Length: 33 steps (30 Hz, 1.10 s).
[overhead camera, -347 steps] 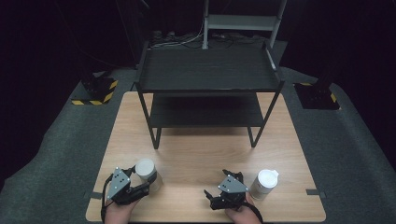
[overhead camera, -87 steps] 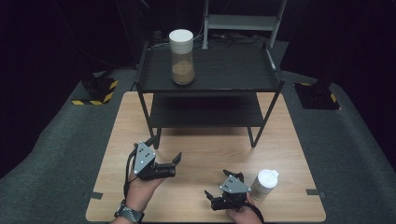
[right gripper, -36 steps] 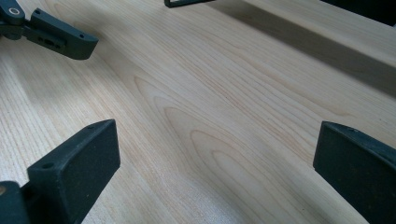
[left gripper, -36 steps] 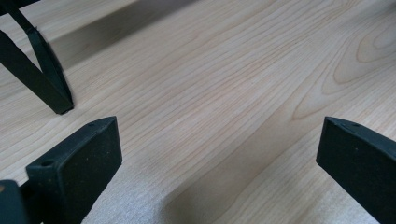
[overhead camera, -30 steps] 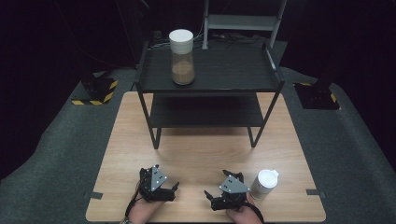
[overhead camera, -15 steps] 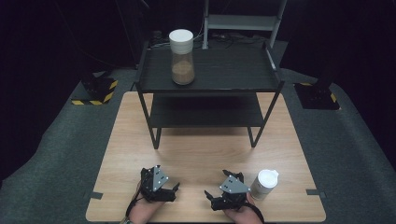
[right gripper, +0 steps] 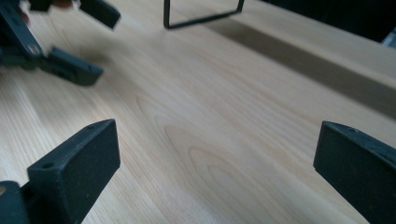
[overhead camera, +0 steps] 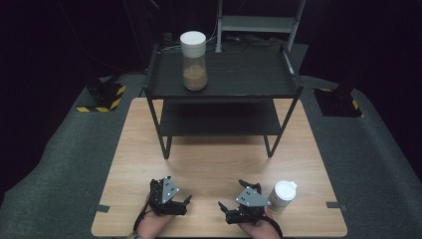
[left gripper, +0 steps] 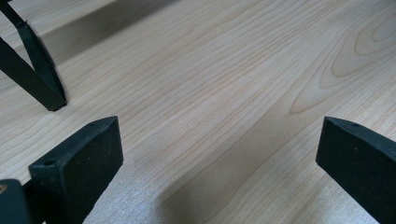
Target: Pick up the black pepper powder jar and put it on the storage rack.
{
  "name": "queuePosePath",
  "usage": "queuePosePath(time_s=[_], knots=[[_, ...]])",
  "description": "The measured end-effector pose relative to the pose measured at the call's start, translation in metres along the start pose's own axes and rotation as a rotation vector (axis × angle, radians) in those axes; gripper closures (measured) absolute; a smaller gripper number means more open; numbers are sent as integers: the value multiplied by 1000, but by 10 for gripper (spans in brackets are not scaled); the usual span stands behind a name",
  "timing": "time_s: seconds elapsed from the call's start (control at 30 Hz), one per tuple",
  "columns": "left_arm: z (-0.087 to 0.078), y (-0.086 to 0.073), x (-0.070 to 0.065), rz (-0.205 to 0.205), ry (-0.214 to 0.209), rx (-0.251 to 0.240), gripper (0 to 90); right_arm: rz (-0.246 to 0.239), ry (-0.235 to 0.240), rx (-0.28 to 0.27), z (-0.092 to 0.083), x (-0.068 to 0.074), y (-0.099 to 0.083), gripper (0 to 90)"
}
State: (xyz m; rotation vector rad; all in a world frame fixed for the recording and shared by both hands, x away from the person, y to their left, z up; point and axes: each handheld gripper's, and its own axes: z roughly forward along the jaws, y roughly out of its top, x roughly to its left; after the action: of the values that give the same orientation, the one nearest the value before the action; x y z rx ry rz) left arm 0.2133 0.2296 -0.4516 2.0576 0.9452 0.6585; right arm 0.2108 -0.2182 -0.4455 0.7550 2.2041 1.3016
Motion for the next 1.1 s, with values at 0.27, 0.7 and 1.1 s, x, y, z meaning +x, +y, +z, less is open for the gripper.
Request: queuePosePath(time_s=[0.27, 0.7, 1.1], knots=[[0, 0, -4, 21, 13, 3, 10, 33, 7, -63, -15, -4, 5, 0], [0, 0, 2, 7, -12, 1, 10, 71, 33, -171, -41, -9, 13, 0], [0, 0, 2, 8, -14, 0, 9, 87, -2, -231, -69, -18, 12, 0]])
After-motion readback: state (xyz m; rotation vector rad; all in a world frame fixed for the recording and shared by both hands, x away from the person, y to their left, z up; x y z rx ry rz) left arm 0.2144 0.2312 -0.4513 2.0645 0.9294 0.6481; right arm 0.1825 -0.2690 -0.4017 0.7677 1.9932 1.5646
